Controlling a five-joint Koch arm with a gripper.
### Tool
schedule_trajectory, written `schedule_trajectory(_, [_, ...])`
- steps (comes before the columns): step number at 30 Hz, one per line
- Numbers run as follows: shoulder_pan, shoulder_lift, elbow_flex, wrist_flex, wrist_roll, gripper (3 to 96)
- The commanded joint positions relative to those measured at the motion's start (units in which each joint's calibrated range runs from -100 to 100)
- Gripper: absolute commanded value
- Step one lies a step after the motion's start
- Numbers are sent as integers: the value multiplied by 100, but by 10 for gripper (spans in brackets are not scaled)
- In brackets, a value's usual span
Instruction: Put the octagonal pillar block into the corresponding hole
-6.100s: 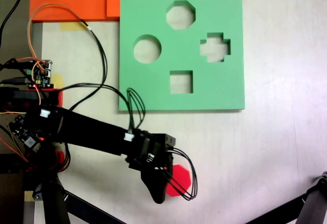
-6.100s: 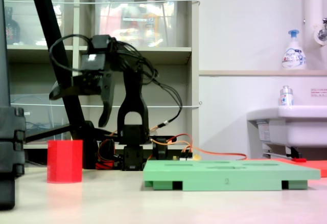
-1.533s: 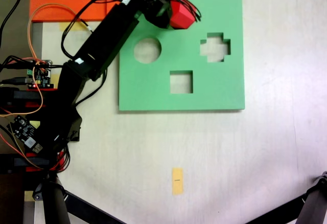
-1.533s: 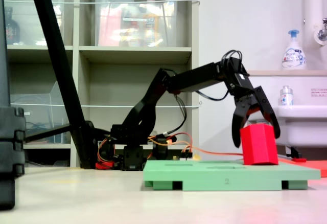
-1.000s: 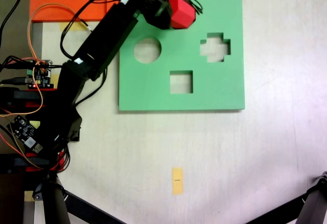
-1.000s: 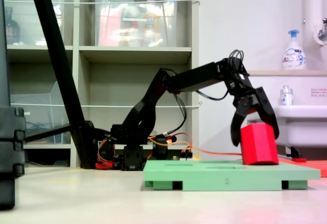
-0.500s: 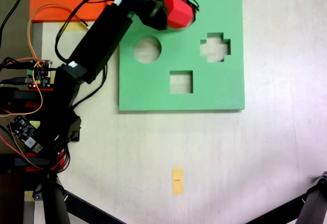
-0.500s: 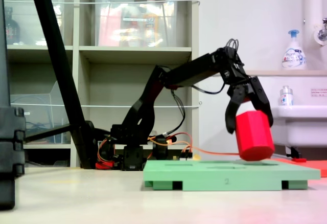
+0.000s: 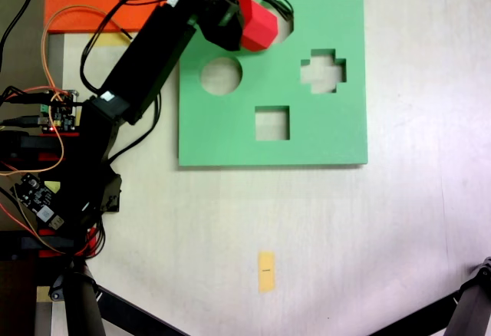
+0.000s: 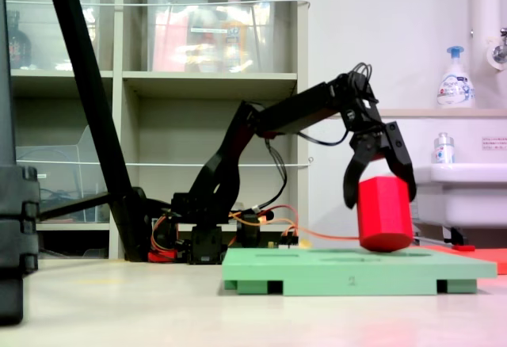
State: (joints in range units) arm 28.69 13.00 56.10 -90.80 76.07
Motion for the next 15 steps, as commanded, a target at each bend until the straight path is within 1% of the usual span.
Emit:
schedule_trajectory(1, [-15,195,482,33,39,328])
schedule_trajectory(10, [-161,767,651,765,20,328])
schedule_trajectory(15, [-239,907,1070,996,-190,328])
